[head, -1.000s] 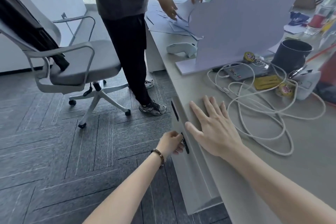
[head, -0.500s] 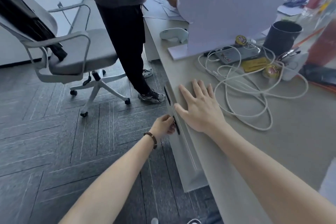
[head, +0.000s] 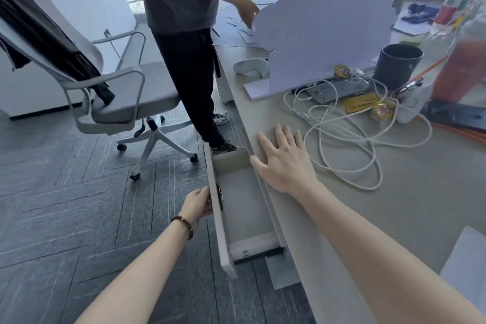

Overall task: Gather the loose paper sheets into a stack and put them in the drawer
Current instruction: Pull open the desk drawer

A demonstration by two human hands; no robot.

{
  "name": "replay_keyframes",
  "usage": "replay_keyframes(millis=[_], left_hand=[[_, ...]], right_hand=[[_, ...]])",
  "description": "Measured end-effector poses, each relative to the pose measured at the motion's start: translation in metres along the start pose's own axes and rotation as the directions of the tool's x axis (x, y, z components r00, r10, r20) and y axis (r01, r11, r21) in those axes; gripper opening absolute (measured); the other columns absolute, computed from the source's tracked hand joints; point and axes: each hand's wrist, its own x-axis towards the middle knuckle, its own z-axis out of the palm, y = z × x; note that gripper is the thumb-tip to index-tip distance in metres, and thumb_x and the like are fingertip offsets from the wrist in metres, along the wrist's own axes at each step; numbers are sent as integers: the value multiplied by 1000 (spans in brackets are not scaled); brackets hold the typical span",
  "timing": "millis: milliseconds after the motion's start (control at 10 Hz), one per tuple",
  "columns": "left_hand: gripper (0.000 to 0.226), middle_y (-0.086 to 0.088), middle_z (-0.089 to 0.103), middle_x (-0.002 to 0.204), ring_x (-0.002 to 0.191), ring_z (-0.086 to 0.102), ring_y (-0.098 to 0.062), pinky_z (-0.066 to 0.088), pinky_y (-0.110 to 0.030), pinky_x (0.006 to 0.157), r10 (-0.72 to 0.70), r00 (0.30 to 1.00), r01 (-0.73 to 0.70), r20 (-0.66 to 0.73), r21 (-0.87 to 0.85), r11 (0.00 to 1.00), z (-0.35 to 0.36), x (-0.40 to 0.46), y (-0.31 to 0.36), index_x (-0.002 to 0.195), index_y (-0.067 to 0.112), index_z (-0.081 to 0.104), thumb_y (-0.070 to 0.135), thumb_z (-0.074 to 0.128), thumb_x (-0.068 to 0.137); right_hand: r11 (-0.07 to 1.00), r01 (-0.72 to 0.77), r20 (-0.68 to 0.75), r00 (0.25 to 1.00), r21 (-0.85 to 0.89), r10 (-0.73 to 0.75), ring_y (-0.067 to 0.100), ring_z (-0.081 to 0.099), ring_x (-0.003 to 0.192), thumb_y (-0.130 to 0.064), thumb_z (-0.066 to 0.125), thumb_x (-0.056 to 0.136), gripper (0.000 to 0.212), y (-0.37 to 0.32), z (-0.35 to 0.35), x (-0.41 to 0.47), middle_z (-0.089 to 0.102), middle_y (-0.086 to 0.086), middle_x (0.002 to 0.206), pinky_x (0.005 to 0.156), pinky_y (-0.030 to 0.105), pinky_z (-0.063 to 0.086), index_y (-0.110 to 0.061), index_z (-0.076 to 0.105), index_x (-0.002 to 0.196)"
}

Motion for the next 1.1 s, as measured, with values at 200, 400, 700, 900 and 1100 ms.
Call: replay_keyframes(millis=[200,400,700,900,1100], left_hand=[[30,4,60,47,32,53,-5,46,-17,40,-51,990,49,-133,-18,999,-37,-2,-8,76,10,61,19,46,101],[29,-5,62,47,43,47,-20,37,-22,42,-113,969,99,-218,-76,992,-65,5,-16,83,2,63,23,50,97],[54,-16,58,70,55,53,-23,45,-30,54,-149,933,138,-328,-58,989,-133,14,-33,122,-16,55,29,60,94],[34,-16,60,59,43,54,-23,47,-25,48,-149,926,156,-347,-9,988,-160,6,-32,78,-6,62,23,58,96],[44,-22,63,73,59,56,-29,48,-32,61,-150,896,174,-417,19,985,-198,4,-36,94,-13,62,30,59,97]], right_hand=[[1000,-6,21,1000,-14,6,30,-4,155,-63,24,95,70,-1,0,0,4,16,167,125,48,-5,-34,16,158],[1000,-15,6,1000,-14,15,30,-1,155,-63,26,94,70,-2,0,-1,8,16,167,125,48,-4,-34,20,158],[1000,-12,-10,1000,-9,12,30,0,155,-62,26,94,69,-2,-1,-2,9,14,167,125,48,-3,-35,20,157],[1000,-6,-10,1000,-10,6,30,0,155,-62,26,95,68,-1,-1,-2,9,14,167,125,48,-4,-34,20,157],[1000,-5,-17,1000,-9,5,30,0,155,-62,28,95,68,-2,-1,-1,9,14,167,125,48,-3,-34,21,157]])
